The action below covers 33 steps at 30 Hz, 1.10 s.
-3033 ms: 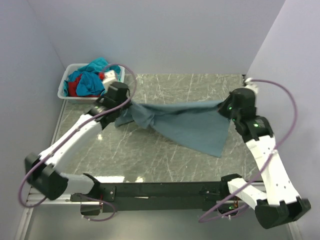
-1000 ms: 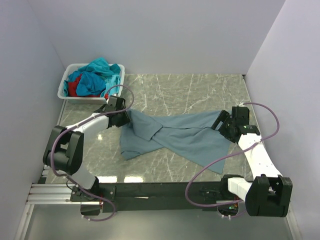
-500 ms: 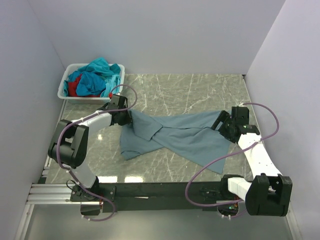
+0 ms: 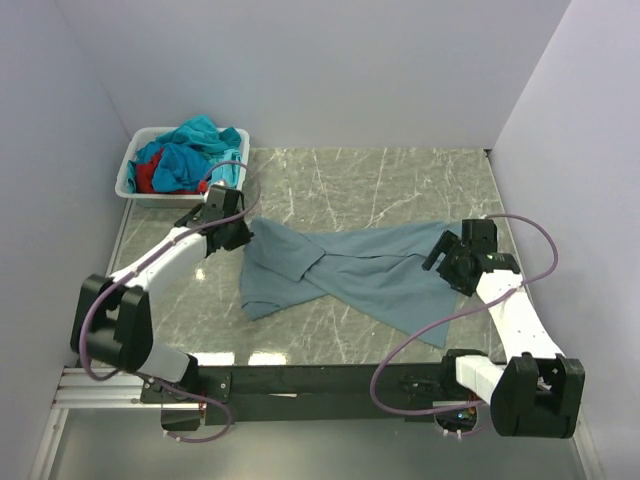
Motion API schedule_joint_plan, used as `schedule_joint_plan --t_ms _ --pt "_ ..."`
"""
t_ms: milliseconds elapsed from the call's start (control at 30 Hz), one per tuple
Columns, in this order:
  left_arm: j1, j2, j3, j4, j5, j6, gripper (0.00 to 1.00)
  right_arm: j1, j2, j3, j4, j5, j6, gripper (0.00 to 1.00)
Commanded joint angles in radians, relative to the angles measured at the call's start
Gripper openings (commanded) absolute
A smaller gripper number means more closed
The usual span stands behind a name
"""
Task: Fold and stack the t-shirts
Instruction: Flatten the tshirt out
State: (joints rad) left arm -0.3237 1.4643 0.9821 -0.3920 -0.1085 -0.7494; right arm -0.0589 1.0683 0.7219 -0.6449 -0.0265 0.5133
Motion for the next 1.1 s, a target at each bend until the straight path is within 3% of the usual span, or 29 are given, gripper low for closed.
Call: schedule_joint_plan --t_ms 0,233,400,600,933,1067 --pt "0.003 -0.056 -0.011 -0.137 -0.109 -0.056 0.01 -0.002 -0.045 -0.009 -0.087 0.007 0.03 0.9" --pt "0.006 -0.133 -0.033 -0.18 -0.175 -0.09 0.01 -0.004 -0.12 -0.059 -0.235 0.007 0.116 0.9" --pt "0.008 -0.17 -0.095 -0.053 -0.07 -0.074 0.01 -0.004 -0.237 -0.096 -0.323 -0.027 0.246 0.91" --pt "0.008 -0.205 -0.143 0.033 -0.071 -0.071 0.01 -0.001 -0.333 -0.192 -0.384 -0.068 0.344 0.89" --pt "0.008 -0.222 -0.158 0.165 0.026 -0.027 0.01 -0.002 -0.231 -0.271 -0.302 -0.069 0.346 0.88" --pt "0.009 -0.251 -0.161 0.159 -0.045 -0.045 0.01 -0.002 -0.17 -0.221 -0.277 0.002 0.295 0.87"
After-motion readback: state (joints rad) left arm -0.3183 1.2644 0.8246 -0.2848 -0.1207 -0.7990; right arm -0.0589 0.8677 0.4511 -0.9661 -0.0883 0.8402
